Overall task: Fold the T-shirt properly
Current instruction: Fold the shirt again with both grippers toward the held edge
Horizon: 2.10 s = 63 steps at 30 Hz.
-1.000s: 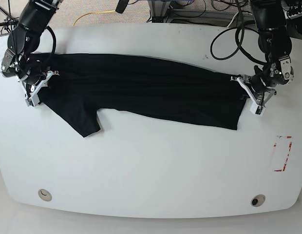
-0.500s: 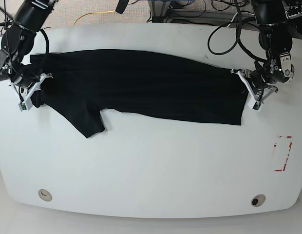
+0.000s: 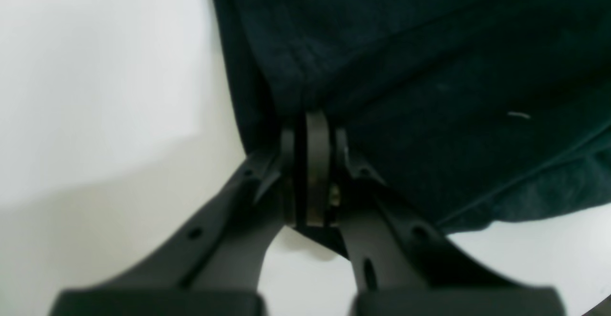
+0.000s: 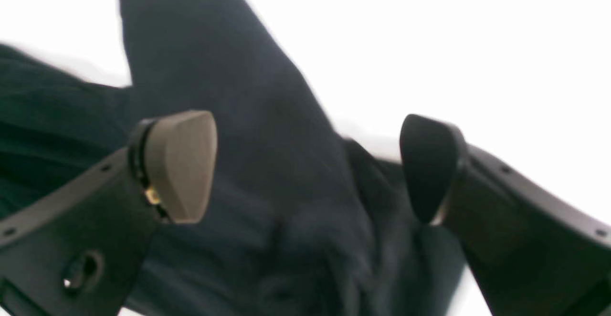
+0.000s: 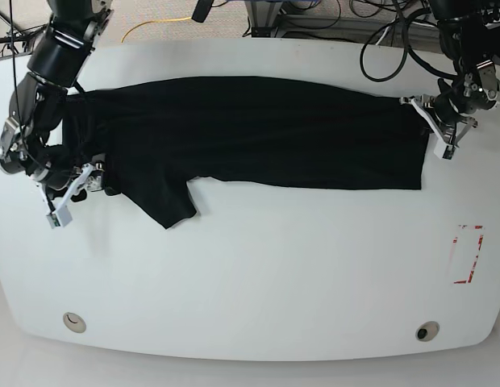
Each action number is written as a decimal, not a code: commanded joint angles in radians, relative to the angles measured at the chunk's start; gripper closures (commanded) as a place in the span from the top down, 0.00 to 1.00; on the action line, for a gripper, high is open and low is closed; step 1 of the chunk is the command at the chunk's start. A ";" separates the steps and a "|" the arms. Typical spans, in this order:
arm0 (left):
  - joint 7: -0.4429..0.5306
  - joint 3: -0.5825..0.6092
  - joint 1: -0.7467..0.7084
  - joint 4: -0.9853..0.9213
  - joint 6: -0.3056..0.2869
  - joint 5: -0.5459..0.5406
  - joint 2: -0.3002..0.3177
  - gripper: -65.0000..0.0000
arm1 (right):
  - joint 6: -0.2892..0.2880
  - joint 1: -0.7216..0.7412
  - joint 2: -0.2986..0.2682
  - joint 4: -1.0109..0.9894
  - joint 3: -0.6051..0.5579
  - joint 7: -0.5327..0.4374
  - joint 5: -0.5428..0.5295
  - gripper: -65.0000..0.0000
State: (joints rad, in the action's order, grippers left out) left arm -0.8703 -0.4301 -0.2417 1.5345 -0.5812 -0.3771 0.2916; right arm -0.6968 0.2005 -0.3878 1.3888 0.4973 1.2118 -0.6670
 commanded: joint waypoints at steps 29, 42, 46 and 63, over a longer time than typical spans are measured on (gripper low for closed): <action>-0.071 -0.102 -0.118 0.120 -0.117 0.060 0.008 0.01 | -0.001 0.164 0.126 -0.331 -0.348 -0.264 -0.017 0.66; -0.068 -0.097 -0.117 0.120 -0.117 0.062 0.011 0.01 | -0.001 0.141 0.102 -0.193 -0.299 -0.258 -0.027 0.00; -0.068 -0.097 -0.117 0.120 -0.117 0.062 0.013 0.01 | -0.001 0.073 0.106 -0.056 -0.176 -0.166 -0.027 0.00; -0.068 -0.095 -0.117 0.116 -0.117 0.062 0.014 0.01 | -0.001 -0.281 0.126 0.400 0.107 0.018 -0.046 0.00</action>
State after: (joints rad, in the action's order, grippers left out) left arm -0.9234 -0.5186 -0.3542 1.6428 -0.7040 -0.3416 0.2890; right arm -0.6994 -0.0677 -0.2562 1.7267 0.5957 1.2488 -0.6968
